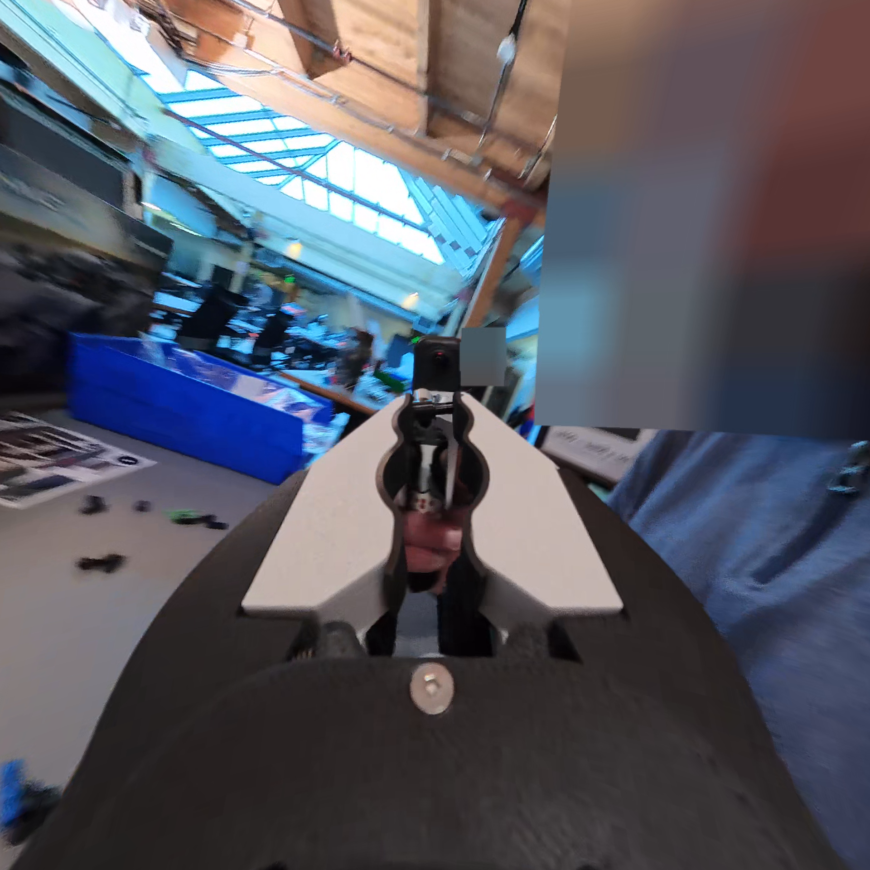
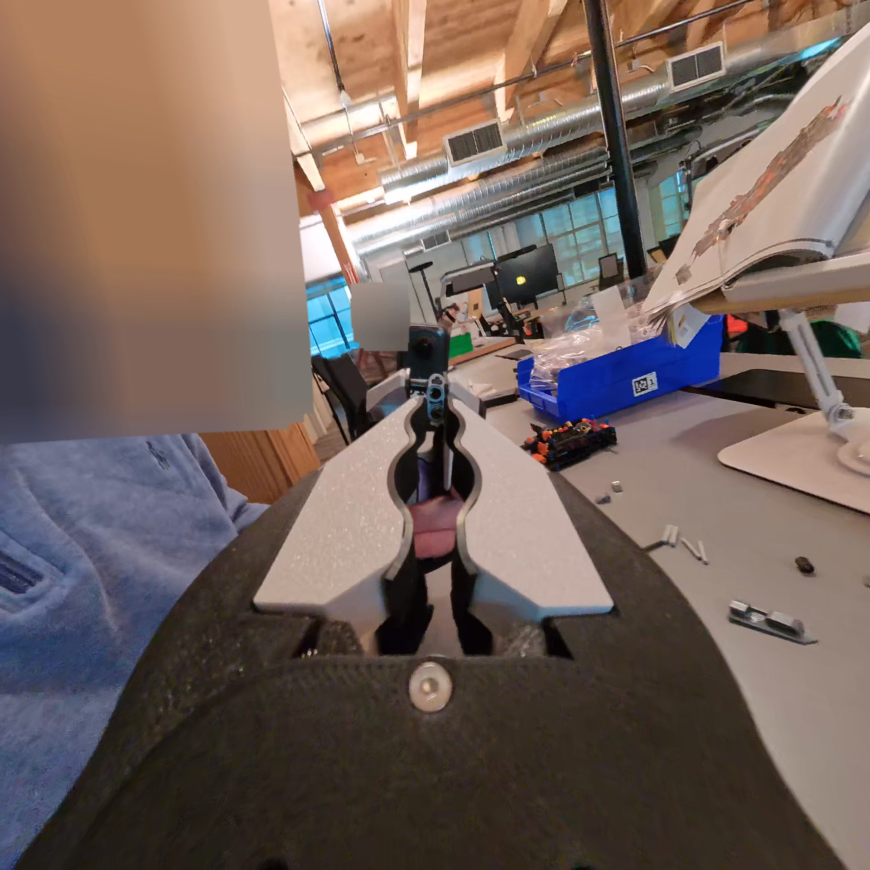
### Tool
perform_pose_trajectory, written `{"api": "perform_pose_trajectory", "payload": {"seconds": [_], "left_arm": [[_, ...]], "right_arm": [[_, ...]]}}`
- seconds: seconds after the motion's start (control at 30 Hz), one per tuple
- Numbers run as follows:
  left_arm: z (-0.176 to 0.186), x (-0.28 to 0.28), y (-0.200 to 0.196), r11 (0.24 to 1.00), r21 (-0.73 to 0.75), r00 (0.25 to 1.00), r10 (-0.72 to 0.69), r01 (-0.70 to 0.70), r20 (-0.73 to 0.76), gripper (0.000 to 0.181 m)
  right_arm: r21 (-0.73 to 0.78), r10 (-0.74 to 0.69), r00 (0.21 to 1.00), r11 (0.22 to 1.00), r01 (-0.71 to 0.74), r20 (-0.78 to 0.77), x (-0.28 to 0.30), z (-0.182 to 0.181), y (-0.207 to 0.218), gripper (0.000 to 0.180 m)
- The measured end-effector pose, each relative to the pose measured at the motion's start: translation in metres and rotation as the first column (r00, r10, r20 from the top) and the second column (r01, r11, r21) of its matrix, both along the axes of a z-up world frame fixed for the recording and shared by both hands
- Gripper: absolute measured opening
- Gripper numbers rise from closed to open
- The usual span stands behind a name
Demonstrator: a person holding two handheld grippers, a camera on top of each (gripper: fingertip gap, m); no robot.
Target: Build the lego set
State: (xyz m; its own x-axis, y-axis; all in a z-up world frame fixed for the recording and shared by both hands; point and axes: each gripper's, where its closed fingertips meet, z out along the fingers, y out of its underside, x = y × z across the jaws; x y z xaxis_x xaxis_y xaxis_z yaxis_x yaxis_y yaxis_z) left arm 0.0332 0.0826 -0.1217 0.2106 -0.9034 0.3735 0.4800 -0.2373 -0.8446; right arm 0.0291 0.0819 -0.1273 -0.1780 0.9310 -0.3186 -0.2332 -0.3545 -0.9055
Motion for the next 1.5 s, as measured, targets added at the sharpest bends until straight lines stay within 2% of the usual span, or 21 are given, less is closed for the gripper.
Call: {"api": "perform_pose_trajectory", "payload": {"seconds": [0.33,0.6,0.77,0.9,1.0,1.17,1.3,1.4,1.5], "left_arm": [[0.002,0.004,0.001,0.990,0.120,0.974,0.103,-0.081,-0.199,0.014],[-0.005,0.002,0.000,0.982,0.180,0.933,0.123,-0.064,-0.339,0.014],[-0.008,0.003,-0.003,0.970,0.240,0.882,0.142,-0.033,-0.450,0.014],[-0.008,0.005,-0.006,0.965,0.263,0.870,0.131,-0.001,-0.476,0.014],[-0.007,0.004,-0.005,0.970,0.244,0.891,0.121,-0.011,-0.439,0.014],[-0.002,0.001,-0.005,0.984,0.181,0.940,0.066,-0.005,-0.336,0.014],[0.008,-0.001,-0.009,0.994,0.070,0.987,-0.070,0.080,-0.142,0.014],[0.006,0.003,-0.012,0.983,-0.015,0.981,-0.185,0.185,-0.058,0.014],[0.003,0.007,-0.018,0.951,-0.092,0.956,-0.293,0.294,0.021,0.014]], "right_arm": [[-0.089,0.057,0.998,0.994,-0.059,-0.022,0.002,0.005,0.002,0.003],[-0.124,0.171,0.981,0.979,-0.160,0.088,-0.001,-0.003,0.000,0.004],[-0.136,0.227,0.963,0.969,-0.208,0.145,-0.003,-0.006,-0.003,0.004],[-0.146,0.282,0.946,0.955,-0.260,0.159,-0.004,-0.007,-0.007,0.004],[-0.143,0.271,0.951,0.957,-0.251,0.151,-0.007,-0.007,-0.007,0.004],[0.005,0.185,0.964,0.982,-0.189,0.192,-0.009,-0.005,-0.007,0.005],[0.213,0.112,0.955,0.961,-0.174,0.276,-0.007,0.001,-0.009,0.005],[0.395,0.072,0.924,0.890,-0.229,0.375,-0.002,-0.002,-0.012,0.005],[0.601,0.008,0.891,0.735,-0.312,0.453,0.004,-0.006,-0.017,0.005]]}}
